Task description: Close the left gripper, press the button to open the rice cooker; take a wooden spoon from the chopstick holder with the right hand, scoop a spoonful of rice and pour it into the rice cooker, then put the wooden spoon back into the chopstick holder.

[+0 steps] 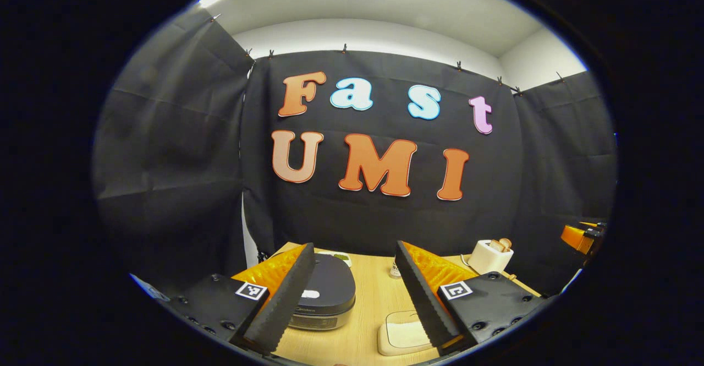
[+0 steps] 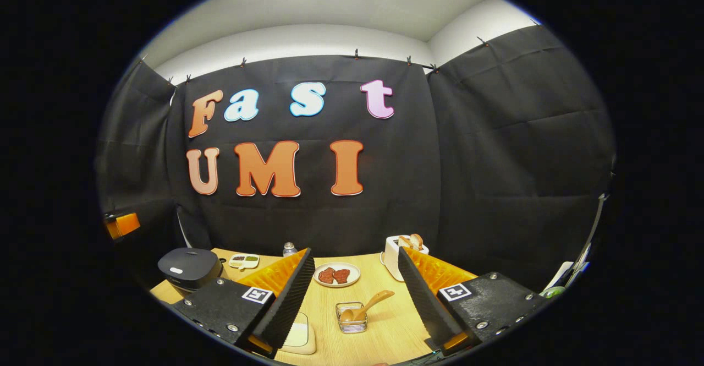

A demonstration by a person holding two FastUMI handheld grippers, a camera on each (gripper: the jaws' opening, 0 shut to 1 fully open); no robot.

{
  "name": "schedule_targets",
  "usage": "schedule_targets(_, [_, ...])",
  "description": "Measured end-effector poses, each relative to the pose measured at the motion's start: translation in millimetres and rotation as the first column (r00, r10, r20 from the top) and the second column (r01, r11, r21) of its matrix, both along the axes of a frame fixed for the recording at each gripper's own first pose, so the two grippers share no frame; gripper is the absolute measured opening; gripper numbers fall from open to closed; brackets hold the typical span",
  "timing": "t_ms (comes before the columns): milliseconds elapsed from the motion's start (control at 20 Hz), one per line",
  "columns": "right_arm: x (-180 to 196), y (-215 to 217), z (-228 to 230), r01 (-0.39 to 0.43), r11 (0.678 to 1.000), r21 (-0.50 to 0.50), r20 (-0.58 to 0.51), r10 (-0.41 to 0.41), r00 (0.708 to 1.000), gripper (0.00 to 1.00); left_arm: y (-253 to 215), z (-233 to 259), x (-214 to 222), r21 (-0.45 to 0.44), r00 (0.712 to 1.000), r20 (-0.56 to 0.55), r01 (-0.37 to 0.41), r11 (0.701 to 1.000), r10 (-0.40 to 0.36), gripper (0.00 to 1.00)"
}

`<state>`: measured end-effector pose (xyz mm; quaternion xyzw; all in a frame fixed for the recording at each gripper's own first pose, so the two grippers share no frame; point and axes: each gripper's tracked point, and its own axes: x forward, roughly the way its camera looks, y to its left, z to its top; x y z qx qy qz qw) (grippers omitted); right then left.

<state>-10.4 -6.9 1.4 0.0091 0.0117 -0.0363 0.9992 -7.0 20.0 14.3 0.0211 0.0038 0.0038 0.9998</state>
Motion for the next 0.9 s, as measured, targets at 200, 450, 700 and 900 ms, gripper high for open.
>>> schedule_targets(200, [-3,2,-3,0.014,1.000,-0.015,-0.012,-0.015,1.000,0.94,-3,5,5,0.014,1.000,0.015,0.026,1.000,-0.026,0.96])
schedule_targets(450, [0,9,-8,-0.002,1.000,0.011,-0.030,0.002,1.000,0.94,-5,5,7,0.053,0.999,0.016,0.029,0.998,-0.030,0.96])
schedule_targets(700, [1,12,-6,-0.007,1.000,0.009,-0.033,0.007,0.999,0.94,-3,5,5,0.035,0.999,0.015,0.032,0.999,-0.032,0.99])
schedule_targets(900, [3,13,-7,-0.012,1.000,-0.002,-0.034,0.011,0.999,0.94,7,14,5,0.076,0.999,0.050,-0.007,0.997,0.003,0.43])
